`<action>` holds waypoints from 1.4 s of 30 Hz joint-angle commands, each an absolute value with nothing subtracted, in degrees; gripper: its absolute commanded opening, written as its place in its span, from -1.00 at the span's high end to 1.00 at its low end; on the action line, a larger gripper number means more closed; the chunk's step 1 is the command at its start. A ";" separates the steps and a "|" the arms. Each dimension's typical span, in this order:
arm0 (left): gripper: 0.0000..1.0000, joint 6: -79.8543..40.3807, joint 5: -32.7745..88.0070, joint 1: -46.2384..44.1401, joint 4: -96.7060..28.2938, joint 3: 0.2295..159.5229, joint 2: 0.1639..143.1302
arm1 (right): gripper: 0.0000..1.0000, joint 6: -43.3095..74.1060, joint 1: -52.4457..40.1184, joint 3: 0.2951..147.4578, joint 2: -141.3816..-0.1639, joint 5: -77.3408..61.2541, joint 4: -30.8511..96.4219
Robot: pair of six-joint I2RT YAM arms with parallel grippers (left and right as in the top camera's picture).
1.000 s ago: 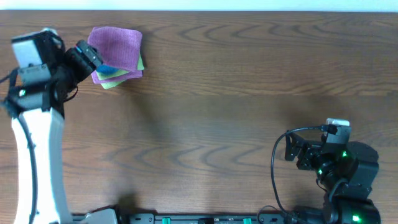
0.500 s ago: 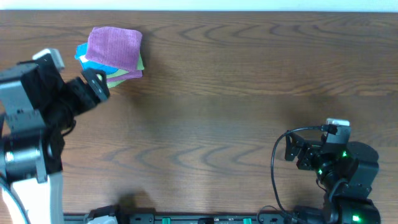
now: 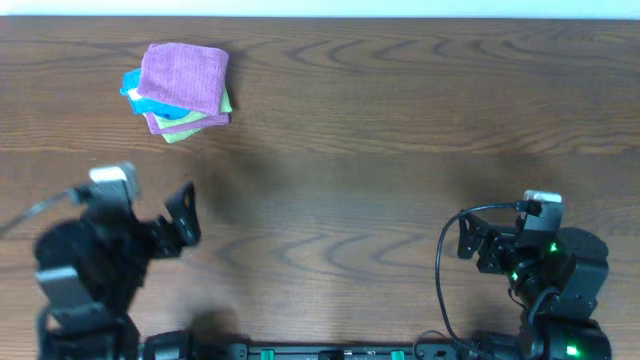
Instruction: Fold the cloth
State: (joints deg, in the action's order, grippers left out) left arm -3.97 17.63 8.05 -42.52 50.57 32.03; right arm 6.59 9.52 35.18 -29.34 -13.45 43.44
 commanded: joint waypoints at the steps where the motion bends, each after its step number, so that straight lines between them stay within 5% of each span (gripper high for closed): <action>1: -0.90 0.60 17.32 7.16 -41.60 43.27 24.08 | -0.98 7.22 9.63 35.11 -29.21 -13.30 43.40; 16: -0.90 4.75 4.60 6.07 -43.18 19.59 1.91 | -0.98 7.22 9.63 35.11 -29.21 -13.30 43.40; 42: -0.90 4.71 0.45 3.73 -57.19 17.98 0.21 | -0.99 7.25 9.63 35.11 -29.21 -13.30 43.40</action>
